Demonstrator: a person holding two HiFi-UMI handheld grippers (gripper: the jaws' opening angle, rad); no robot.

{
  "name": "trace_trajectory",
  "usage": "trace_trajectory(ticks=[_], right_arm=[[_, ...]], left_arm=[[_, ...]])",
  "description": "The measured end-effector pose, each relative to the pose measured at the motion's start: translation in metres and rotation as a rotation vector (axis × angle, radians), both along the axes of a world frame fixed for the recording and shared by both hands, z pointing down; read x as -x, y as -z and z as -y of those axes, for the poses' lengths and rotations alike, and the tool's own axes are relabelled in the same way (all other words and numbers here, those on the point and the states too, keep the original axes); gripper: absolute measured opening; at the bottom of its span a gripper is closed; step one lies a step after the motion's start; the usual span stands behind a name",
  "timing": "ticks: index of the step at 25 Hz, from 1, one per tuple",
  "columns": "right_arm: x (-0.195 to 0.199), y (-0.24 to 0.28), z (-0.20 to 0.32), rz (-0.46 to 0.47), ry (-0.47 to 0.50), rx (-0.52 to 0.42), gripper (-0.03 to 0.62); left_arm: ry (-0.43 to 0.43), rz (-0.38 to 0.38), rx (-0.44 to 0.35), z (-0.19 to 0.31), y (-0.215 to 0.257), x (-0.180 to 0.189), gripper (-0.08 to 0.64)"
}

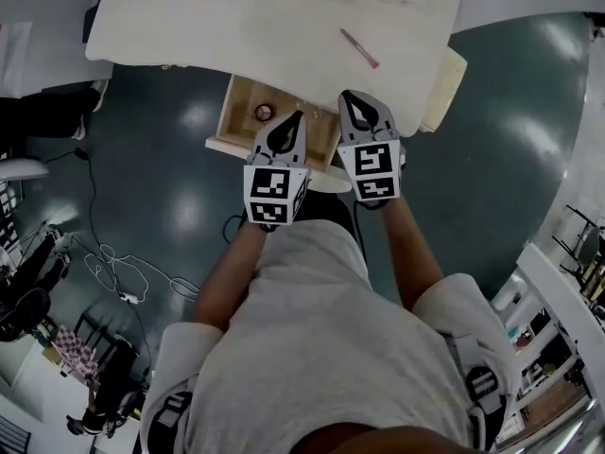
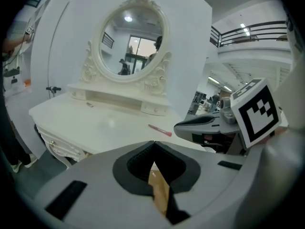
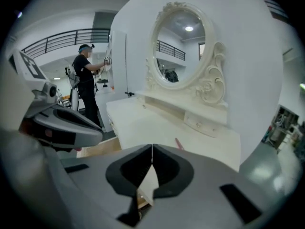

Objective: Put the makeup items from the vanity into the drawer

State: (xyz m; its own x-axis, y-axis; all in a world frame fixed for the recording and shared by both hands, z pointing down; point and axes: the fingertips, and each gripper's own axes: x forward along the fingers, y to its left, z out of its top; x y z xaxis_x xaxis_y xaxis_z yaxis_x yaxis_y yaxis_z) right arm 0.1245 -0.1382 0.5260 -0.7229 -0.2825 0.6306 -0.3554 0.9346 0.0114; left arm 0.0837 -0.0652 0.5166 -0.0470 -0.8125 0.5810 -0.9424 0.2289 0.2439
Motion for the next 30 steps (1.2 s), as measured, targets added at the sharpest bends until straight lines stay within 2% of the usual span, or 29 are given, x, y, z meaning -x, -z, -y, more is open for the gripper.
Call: trace_trajectory(ticks=[4,9,17,18,19,20,23,27,30], right_arm=[[-0.004,-0.011,0.032,-0.114,0.012,-0.013,0.015],[0.006,-0.032,0.066,-0.228,0.067,0.006,0.015],[0.014,-0.063,0.088,-0.375,0.157,-0.018,0.02],[0.013,-0.069,0.091,-0.399,0.169,-0.023,0.052],[0.013,-0.075,0.094,-0.425,0.181,-0.027,0.123],[0.012,-0.081,0.097,-0.449,0.191,-0.032,0.143],[0.013,-0.091,0.106,-0.494,0.201,-0.037,0.141],[0.011,-0.101,0.111,-0.529,0.211,0.017,0.141],[0.009,-0.108,0.11,-0.537,0.206,0.13,0.129]], left_arm=[[-0.036,-0.006,0.015,0.019,-0.003,-0.005,0.006],[-0.037,-0.041,0.049,0.039,-0.024,0.003,0.006],[-0.026,-0.065,0.071,0.054,-0.038,0.011,0.006],[-0.022,-0.063,0.076,0.053,-0.04,0.012,0.006],[-0.018,-0.059,0.082,0.052,-0.041,0.015,0.006],[-0.013,-0.054,0.087,0.05,-0.043,0.017,0.006],[0.01,-0.047,0.101,0.045,-0.043,0.025,0.006],[0.039,-0.033,0.117,0.036,-0.043,0.034,0.006],[0.056,-0.024,0.128,0.029,-0.043,0.036,0.006]])
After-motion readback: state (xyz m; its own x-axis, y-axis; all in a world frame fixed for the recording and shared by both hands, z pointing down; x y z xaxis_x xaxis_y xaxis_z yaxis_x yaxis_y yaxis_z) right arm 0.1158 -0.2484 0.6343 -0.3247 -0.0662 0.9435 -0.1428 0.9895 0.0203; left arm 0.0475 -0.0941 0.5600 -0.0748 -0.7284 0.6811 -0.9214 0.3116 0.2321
